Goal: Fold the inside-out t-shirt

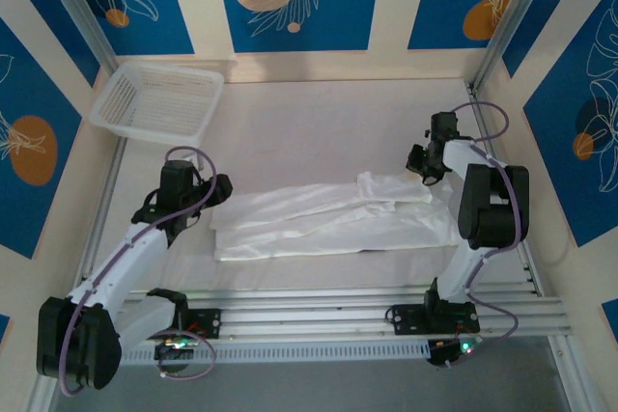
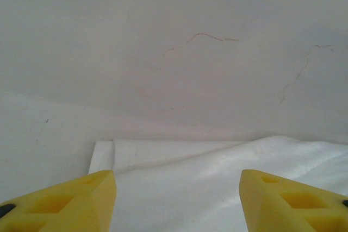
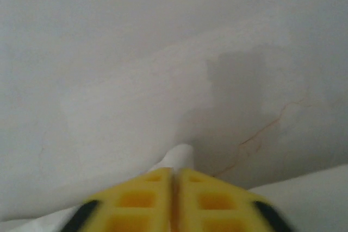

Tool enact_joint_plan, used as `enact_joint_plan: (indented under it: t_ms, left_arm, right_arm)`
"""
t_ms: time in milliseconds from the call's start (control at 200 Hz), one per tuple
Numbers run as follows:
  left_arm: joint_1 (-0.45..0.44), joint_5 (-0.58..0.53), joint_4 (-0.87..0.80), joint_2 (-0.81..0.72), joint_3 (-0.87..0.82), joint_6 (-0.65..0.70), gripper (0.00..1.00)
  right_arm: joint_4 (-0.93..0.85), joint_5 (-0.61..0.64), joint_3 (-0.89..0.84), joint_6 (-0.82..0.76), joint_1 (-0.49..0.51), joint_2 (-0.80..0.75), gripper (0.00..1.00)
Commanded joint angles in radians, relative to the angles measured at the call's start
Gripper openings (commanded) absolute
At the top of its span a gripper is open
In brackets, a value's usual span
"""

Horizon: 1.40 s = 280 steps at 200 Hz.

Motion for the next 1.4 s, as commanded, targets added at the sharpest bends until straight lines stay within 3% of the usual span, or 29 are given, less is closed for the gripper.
enact_joint_plan:
  t_ms: [0,130,320,350,370,420,470,520,610,705,855,1080,1305,1395]
  left_arm:
    - [-0.007,-0.025,-0.03,0.015,-0.002,0.016,0.61]
    - [-0.007,-0.018,-0.022,0.028,0.003,0.004,0.61]
    - [-0.009,-0.017,0.009,0.078,0.022,0.0,0.61]
    - [-0.011,-0.015,0.014,0.09,0.028,0.0,0.61]
    - [-0.012,-0.014,0.017,0.099,0.032,0.001,0.61]
    - [-0.015,-0.002,0.022,0.119,0.046,0.002,0.61]
    - [-0.018,0.01,0.022,0.137,0.061,0.004,0.61]
    - [-0.021,0.016,0.02,0.145,0.075,0.009,0.61]
    - [-0.03,0.018,0.027,0.137,0.078,0.014,0.61]
    - [-0.041,0.03,0.055,0.111,0.063,0.015,0.62]
    - [-0.08,0.111,0.13,0.082,0.037,0.037,0.65]
    - [-0.149,0.09,0.125,0.095,0.051,0.069,0.67]
    - [-0.162,0.078,0.123,0.13,0.056,0.063,0.67]
    - [-0.163,0.069,0.116,0.132,0.058,0.063,0.67]
  right_arm:
    - [-0.039,-0.083,0.011,0.04,-0.029,-0.108,0.0]
    - [0.049,-0.087,-0.154,0.122,-0.067,-0.336,0.0]
    - [0.334,-0.004,-0.643,0.339,-0.141,-0.917,0.0]
    - [0.36,-0.009,-0.695,0.354,-0.155,-0.995,0.1]
    - [0.375,-0.015,-0.719,0.357,-0.163,-1.02,0.26]
    - [0.392,-0.031,-0.752,0.351,-0.179,-1.098,0.52]
    - [0.4,-0.05,-0.754,0.329,-0.188,-1.145,0.63]
    - [0.413,-0.076,-0.736,0.312,-0.19,-1.163,0.67]
    - [0.468,-0.174,-0.685,0.271,-0.177,-1.119,0.68]
    - [0.424,-0.286,-0.574,0.177,-0.098,-0.961,0.68]
    - [0.183,-0.238,-0.363,0.015,0.106,-0.628,0.68]
    - [-0.016,-0.193,-0.179,-0.021,0.19,-0.248,0.67]
    - [-0.051,-0.208,-0.142,-0.026,0.235,-0.123,0.61]
    - [-0.046,-0.204,-0.149,-0.021,0.234,-0.13,0.49]
